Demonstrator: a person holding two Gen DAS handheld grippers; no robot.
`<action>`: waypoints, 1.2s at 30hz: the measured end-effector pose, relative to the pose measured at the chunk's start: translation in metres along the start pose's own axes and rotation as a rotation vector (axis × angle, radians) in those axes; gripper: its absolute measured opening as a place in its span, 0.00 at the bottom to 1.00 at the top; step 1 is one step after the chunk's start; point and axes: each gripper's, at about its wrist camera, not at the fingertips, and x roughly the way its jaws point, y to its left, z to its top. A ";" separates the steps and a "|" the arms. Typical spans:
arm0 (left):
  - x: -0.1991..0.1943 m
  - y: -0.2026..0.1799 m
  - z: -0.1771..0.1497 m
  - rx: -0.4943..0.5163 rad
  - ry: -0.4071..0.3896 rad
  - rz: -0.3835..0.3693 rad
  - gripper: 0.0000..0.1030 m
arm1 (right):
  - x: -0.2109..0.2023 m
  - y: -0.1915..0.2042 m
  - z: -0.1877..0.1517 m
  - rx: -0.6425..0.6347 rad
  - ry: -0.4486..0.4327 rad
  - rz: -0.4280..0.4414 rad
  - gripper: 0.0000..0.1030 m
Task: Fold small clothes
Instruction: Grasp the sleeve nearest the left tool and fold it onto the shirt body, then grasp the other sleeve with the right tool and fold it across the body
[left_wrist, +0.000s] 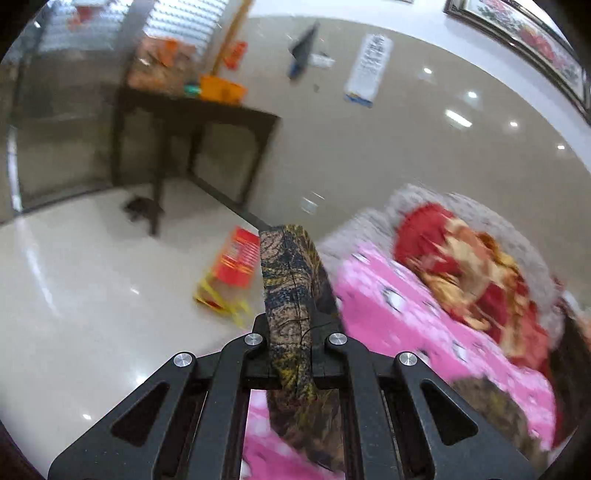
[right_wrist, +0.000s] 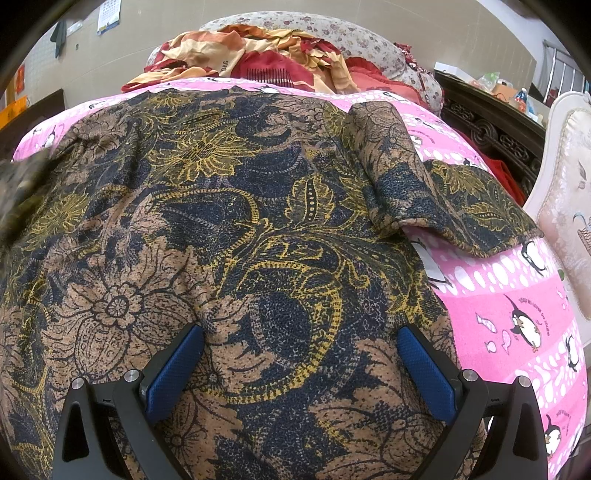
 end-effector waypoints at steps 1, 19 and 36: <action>0.001 0.002 0.000 0.002 0.009 0.000 0.04 | 0.000 0.000 0.000 0.000 0.000 0.000 1.00; 0.030 -0.205 -0.229 0.461 0.504 -0.171 0.54 | 0.000 0.000 0.000 0.000 -0.001 0.000 1.00; -0.024 -0.215 -0.298 0.610 0.463 -0.268 0.75 | 0.000 0.000 0.000 0.000 -0.001 0.000 1.00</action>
